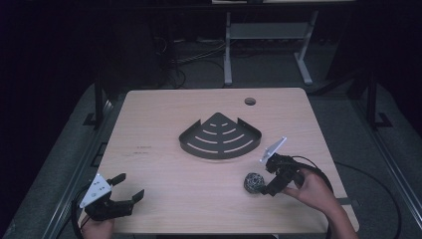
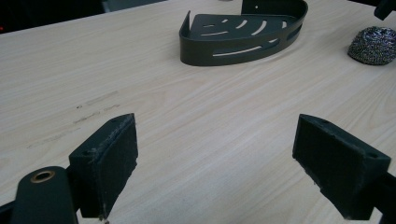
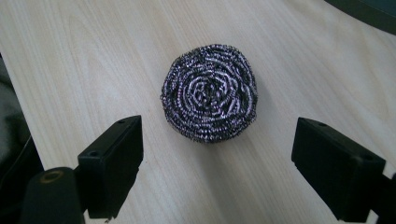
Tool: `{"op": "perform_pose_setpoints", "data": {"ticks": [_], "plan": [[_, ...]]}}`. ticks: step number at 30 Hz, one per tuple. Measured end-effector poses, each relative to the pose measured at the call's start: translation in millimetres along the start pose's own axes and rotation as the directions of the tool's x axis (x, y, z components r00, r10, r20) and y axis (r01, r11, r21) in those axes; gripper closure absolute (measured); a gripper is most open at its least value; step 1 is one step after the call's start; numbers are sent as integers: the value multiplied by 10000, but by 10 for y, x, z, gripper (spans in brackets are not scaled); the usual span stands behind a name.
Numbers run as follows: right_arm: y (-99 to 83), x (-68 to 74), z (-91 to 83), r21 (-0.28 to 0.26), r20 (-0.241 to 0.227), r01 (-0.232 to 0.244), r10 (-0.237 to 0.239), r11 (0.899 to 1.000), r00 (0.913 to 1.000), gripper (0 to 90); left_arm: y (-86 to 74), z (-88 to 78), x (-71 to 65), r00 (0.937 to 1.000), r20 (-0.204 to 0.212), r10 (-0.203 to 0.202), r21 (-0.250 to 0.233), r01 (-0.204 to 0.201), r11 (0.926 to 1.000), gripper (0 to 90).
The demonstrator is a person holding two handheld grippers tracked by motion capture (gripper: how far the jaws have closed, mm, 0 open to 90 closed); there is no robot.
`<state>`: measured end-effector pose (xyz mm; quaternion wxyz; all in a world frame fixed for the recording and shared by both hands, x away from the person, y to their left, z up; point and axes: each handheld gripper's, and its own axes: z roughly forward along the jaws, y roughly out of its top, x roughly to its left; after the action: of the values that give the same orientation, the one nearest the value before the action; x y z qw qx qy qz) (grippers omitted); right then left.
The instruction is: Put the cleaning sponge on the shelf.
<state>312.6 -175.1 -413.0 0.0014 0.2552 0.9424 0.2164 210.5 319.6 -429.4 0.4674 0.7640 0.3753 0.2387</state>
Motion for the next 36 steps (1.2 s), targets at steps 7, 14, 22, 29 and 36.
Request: {"op": "perform_pose_setpoints", "data": {"ticks": [7,14,22,29,36], "plan": [[75,-6,70,202,-93,80,-78,9998,9999,153,3,2,-2,10000,-4,30,-10,-30,10000,134],[146,-16,171,480,-296,141,-127,9987,9995,153,4,-1,0,10000,-9,25,-15,-25,10000,134],[226,-8,233,789,-314,227,-203,9966,9993,153,5,-8,0,10000,-9,14,-35,-14,10000,134],[268,-8,271,982,-291,323,-296,9946,9991,154,6,-7,-1,10000,-4,15,-44,-15,10000,133],[297,-9,347,1216,-310,378,-342,9919,9989,168,5,-12,1,10000,-25,-12,-55,12,10000,134]]}}
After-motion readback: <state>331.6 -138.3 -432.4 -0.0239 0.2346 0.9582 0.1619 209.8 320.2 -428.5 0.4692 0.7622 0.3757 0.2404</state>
